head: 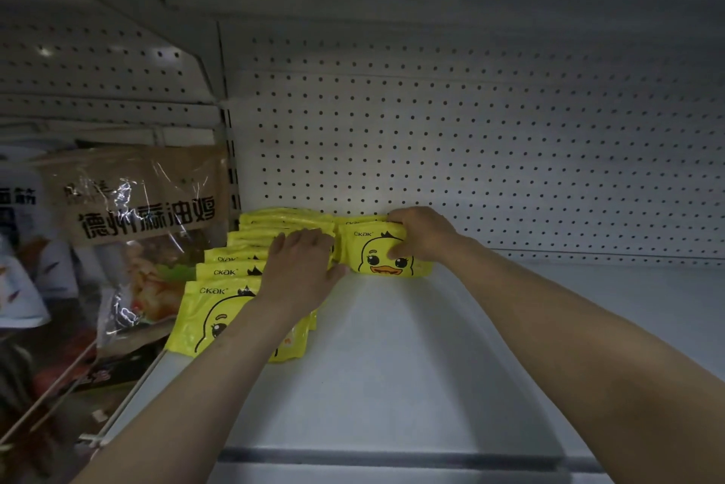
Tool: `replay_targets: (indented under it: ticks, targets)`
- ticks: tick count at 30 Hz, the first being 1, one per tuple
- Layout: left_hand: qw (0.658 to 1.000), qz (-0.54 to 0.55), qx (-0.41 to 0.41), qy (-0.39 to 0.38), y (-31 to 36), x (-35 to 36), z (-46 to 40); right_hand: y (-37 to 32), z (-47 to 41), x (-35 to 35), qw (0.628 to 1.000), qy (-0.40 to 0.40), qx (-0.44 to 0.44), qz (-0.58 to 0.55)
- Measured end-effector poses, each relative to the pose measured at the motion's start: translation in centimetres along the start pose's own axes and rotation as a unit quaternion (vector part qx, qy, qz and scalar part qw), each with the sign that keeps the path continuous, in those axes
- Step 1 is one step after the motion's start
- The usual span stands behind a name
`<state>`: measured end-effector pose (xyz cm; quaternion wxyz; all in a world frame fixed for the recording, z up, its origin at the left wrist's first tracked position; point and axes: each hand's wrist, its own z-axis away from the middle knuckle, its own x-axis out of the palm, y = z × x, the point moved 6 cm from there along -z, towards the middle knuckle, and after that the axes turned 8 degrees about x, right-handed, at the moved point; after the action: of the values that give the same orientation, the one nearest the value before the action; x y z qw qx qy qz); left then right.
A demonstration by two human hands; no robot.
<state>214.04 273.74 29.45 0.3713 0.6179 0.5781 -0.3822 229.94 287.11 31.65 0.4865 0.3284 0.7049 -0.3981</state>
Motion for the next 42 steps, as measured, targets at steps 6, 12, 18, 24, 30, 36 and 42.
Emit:
replay_targets:
  ticks: [6,12,18,24,30,36,42]
  targets:
    - [1.0,-0.017,0.004,0.017,-0.1,0.1,0.0,-0.4,-0.5,0.5,0.999,0.039,0.004,0.038]
    - [1.0,-0.004,0.002,0.024,-0.3,0.2,0.0,-1.1,-0.5,1.0,0.988,0.089,0.022,0.125]
    - [1.0,0.001,-0.007,0.0,0.0,0.0,0.1,-1.7,1.3,1.4,0.982,0.117,0.058,0.137]
    - [0.998,0.04,-0.046,-0.022,0.9,-2.7,0.8,-2.7,4.2,-2.2,0.993,0.088,0.045,0.063]
    - [0.991,0.09,-0.094,0.022,2.6,-8.5,5.4,-5.4,10.5,-7.7,0.998,0.058,-0.034,0.009]
    - [0.987,0.07,-0.114,0.086,5.8,-14.8,14.2,-8.5,20.1,-10.2,0.991,0.058,-0.124,-0.009]
    - [0.984,0.04,-0.141,0.101,8.7,-18.9,24.4,-12.0,30.1,-10.4,0.974,0.066,-0.215,-0.009]
